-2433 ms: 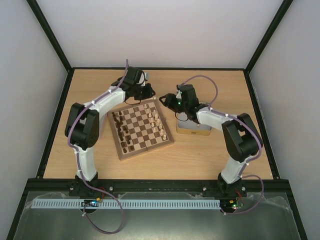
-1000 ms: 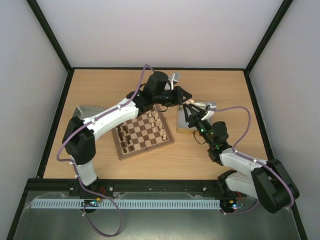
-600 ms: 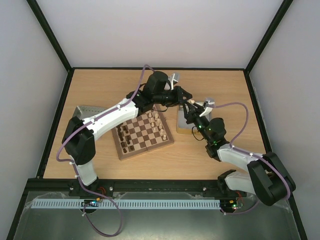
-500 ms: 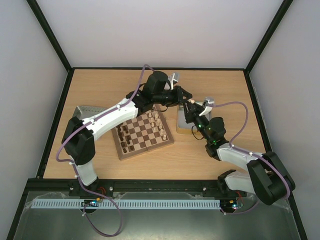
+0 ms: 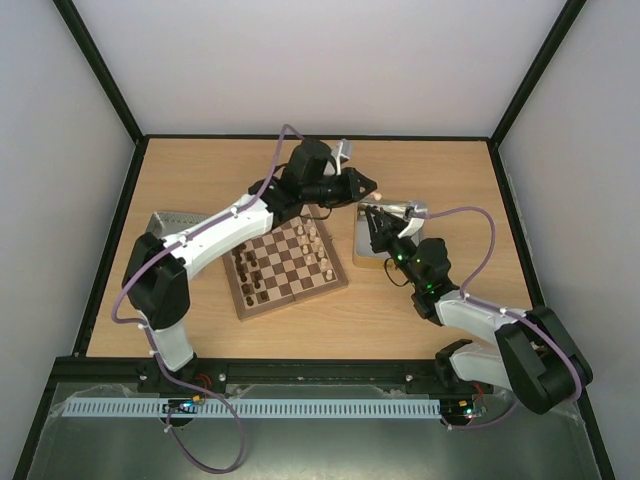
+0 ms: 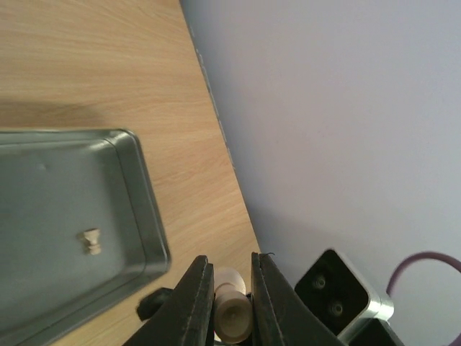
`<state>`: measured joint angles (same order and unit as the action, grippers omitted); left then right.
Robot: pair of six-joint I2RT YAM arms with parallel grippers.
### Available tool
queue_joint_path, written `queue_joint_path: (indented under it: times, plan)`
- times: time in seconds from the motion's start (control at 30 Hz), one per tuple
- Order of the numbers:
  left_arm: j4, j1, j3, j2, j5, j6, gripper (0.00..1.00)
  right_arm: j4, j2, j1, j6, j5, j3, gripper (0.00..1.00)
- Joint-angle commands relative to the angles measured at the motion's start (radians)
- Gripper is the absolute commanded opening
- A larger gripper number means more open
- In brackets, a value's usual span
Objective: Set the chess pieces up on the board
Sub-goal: Pick up the chess piece from the chessboard.
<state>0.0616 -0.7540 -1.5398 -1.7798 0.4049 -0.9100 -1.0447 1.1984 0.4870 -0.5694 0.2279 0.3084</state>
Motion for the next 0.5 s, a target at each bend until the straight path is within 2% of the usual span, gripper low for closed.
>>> queue_joint_path:
  times: [0.0, 0.1, 0.27, 0.37, 0.47]
  plan:
    - [0.025, 0.048, -0.014, 0.037, -0.023, 0.045, 0.1, 0.074, -0.03, 0.005, -0.01, -0.033, -0.002, 0.02]
    - [0.07, 0.079, -0.016, 0.042, -0.053, 0.101, 0.1, 0.196, -0.041, 0.005, -0.024, -0.066, 0.049, 0.02]
    - [0.257, 0.124, -0.024, 0.008, -0.294, 0.308, 0.11, 0.463, -0.046, 0.005, -0.059, -0.121, 0.18, 0.02]
    - [0.318, 0.14, -0.01, -0.049, -0.459, 0.404, 0.11, 0.529, -0.051, 0.005, -0.092, -0.114, 0.208, 0.02]
    - [0.332, 0.155, -0.007, -0.106, -0.546, 0.465, 0.11, 0.546, -0.059, 0.005, -0.12, -0.1, 0.212, 0.02]
